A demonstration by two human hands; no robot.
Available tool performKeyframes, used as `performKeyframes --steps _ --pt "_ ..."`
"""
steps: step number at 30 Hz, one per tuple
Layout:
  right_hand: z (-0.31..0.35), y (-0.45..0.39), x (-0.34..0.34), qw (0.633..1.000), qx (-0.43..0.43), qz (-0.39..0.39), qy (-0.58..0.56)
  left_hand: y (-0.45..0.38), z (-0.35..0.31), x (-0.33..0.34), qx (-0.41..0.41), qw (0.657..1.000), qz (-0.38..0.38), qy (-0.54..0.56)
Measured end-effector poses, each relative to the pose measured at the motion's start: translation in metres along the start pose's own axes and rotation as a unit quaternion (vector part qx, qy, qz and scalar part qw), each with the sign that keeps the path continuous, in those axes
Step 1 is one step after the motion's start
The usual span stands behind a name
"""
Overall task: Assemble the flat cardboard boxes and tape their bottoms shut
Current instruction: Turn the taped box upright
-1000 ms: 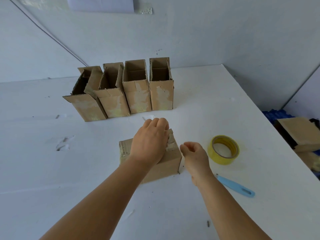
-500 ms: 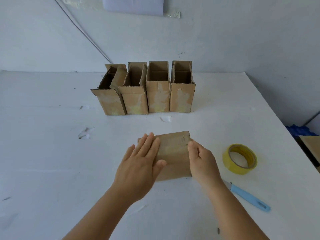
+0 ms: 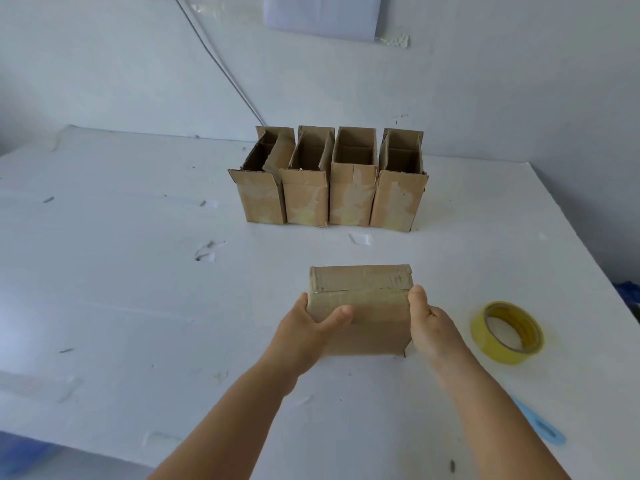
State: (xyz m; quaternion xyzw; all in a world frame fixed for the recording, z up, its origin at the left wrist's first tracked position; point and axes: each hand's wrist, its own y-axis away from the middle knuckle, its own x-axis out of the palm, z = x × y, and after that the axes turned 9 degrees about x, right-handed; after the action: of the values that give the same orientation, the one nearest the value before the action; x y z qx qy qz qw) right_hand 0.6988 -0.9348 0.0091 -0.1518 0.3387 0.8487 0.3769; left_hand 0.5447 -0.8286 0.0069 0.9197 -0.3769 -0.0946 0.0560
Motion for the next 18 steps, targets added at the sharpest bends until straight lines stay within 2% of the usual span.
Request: performKeyframes --steps 4,6,9,12,14,18 --pt "0.003 0.002 -0.006 0.996 0.029 0.075 -0.027 0.005 -0.006 -0.006 0.037 0.999 -0.003 0.022" --pt "0.009 0.01 -0.007 0.993 0.023 0.096 -0.057 0.009 -0.014 -0.015 0.07 0.997 -0.02 -0.039" --pt "0.028 0.022 -0.002 0.979 -0.02 0.123 -0.164 0.013 -0.021 -0.029 0.116 0.987 -0.029 -0.103" --pt "0.046 0.028 0.014 0.952 -0.053 0.116 -0.277 0.016 -0.026 -0.047 0.131 0.981 -0.087 -0.11" --pt "0.052 0.029 0.031 0.947 -0.064 0.123 -0.289 0.017 -0.028 -0.059 0.14 0.976 -0.108 -0.13" --pt "0.075 0.037 0.071 0.939 -0.093 0.195 -0.267 0.02 -0.03 -0.085 0.147 0.971 -0.15 -0.111"
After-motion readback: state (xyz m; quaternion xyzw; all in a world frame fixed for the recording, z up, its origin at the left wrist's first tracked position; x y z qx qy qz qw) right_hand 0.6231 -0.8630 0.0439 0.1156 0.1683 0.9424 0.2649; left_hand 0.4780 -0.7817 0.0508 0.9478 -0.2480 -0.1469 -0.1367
